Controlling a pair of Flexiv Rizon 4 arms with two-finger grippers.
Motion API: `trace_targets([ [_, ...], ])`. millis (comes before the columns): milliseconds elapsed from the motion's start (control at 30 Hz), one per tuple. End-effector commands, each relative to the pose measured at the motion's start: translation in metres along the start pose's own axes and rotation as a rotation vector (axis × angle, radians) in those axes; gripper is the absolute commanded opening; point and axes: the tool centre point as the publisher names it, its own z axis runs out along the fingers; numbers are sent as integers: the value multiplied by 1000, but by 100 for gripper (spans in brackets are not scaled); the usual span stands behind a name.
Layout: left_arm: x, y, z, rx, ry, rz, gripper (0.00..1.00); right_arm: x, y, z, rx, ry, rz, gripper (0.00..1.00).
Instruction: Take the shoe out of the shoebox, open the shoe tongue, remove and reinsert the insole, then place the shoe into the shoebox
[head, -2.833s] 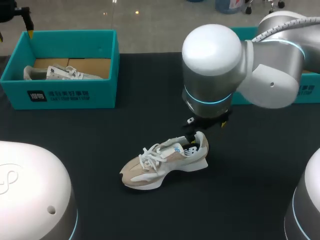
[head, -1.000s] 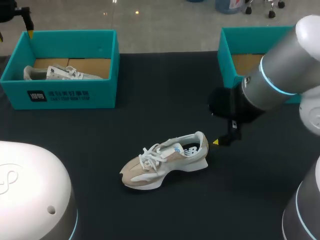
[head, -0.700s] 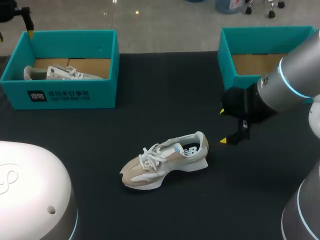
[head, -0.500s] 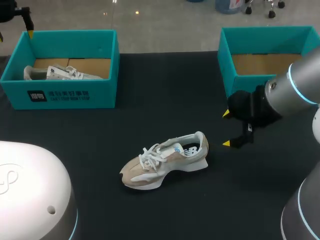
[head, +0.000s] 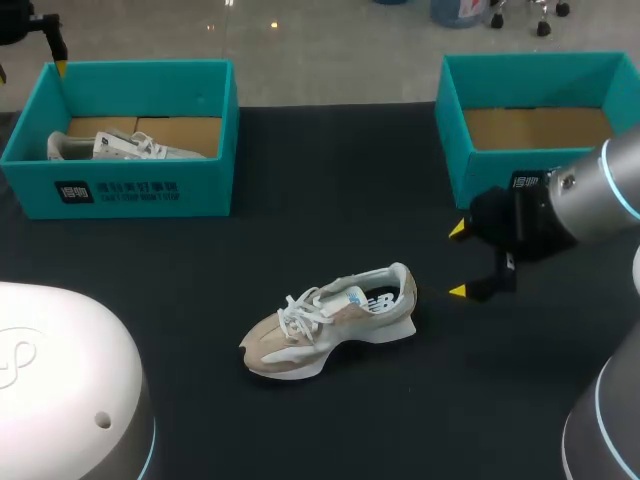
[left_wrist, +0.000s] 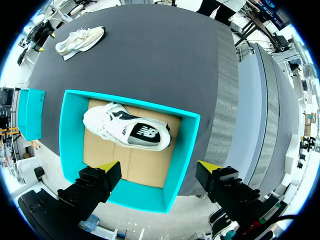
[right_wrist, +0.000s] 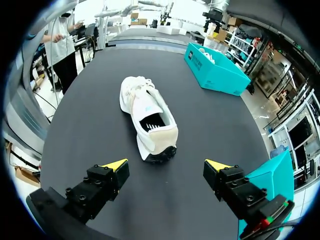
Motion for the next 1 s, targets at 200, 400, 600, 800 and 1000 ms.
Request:
trace_targets([
  [200, 0, -1, 0, -1, 2, 0, 100, -1, -23, 11, -123, -12, -15, 100],
  [400, 0, -1, 0, -1, 2, 0, 100, -5, -40, 21, -167, 3, -8, 100],
  [600, 0, -1, 0, -1, 2, 0, 100, -4, -50, 30, -222, 39, 0, 100],
  [800, 0, -1, 0, -1, 2, 0, 100, -3, -53, 32, -196, 40, -6, 100],
  [1000, 0, -1, 0, -1, 2, 0, 100, -3, -53, 32, -196, 40, -6, 100],
])
